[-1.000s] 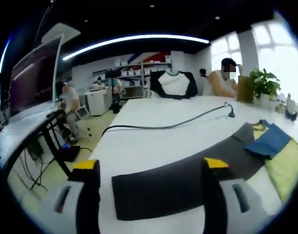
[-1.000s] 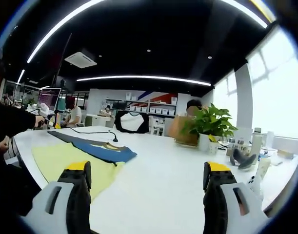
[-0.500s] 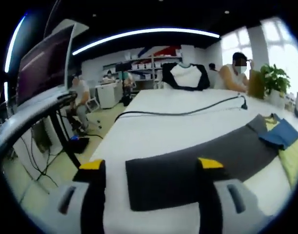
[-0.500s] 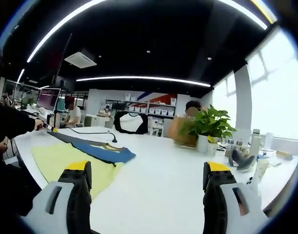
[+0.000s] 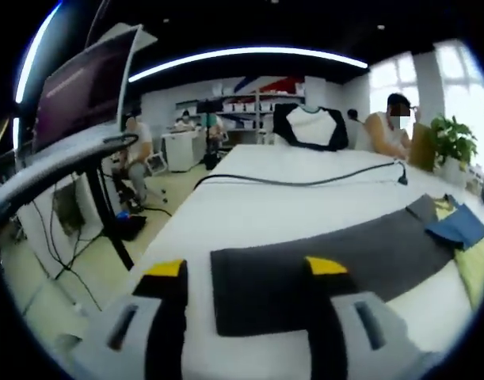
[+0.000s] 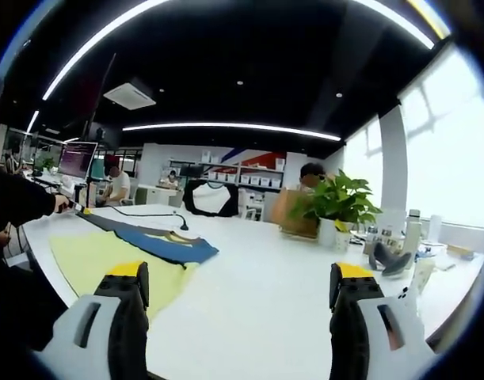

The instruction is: Fold the garment on the visible template until the final outline fits inside the template.

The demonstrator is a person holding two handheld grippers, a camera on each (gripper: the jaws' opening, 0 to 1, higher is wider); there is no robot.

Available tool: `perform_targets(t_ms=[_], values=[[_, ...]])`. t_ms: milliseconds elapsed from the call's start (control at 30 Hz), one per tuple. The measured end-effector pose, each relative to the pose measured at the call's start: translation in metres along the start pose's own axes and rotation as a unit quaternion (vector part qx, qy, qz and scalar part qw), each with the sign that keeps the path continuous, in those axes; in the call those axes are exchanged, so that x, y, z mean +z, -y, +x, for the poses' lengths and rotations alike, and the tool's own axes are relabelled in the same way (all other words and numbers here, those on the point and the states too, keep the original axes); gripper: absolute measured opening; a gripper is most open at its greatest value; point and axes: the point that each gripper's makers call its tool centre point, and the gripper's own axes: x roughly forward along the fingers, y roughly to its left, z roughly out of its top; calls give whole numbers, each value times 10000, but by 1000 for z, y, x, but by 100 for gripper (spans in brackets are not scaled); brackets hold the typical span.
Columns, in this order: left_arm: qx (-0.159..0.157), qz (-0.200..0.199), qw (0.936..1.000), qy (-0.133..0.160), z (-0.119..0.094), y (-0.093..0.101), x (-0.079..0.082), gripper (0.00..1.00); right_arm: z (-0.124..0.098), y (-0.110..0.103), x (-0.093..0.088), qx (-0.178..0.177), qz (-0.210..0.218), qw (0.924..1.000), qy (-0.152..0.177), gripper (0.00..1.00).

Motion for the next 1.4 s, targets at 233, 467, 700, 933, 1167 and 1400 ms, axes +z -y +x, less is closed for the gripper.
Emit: perform_targets(t_ms=[233,467,700,933,1167,1400], values=[[48,18,9999,-121,0,-3,-8,48,1,-3,1,19,-4,10000,1,98],[127,18,9998,-118,1,-6,-13,33,3,-4,-2,49,11,10000,-29,98],[317,60,9995,-16,3,-6,-14,20,2,-3,-2,27,24,10000,-31,98],[381,872,9954,-113,3,2,-12,4,1,-3,-3,26,20,10000,-35,97],[323,679,9971,-117,4,-2,-11,3,0,1,-4,-14,37,10000,-51,97],[317,254,9992,12,2,-5,-5,3,0,2,-3,-48,40,10000,-46,97]])
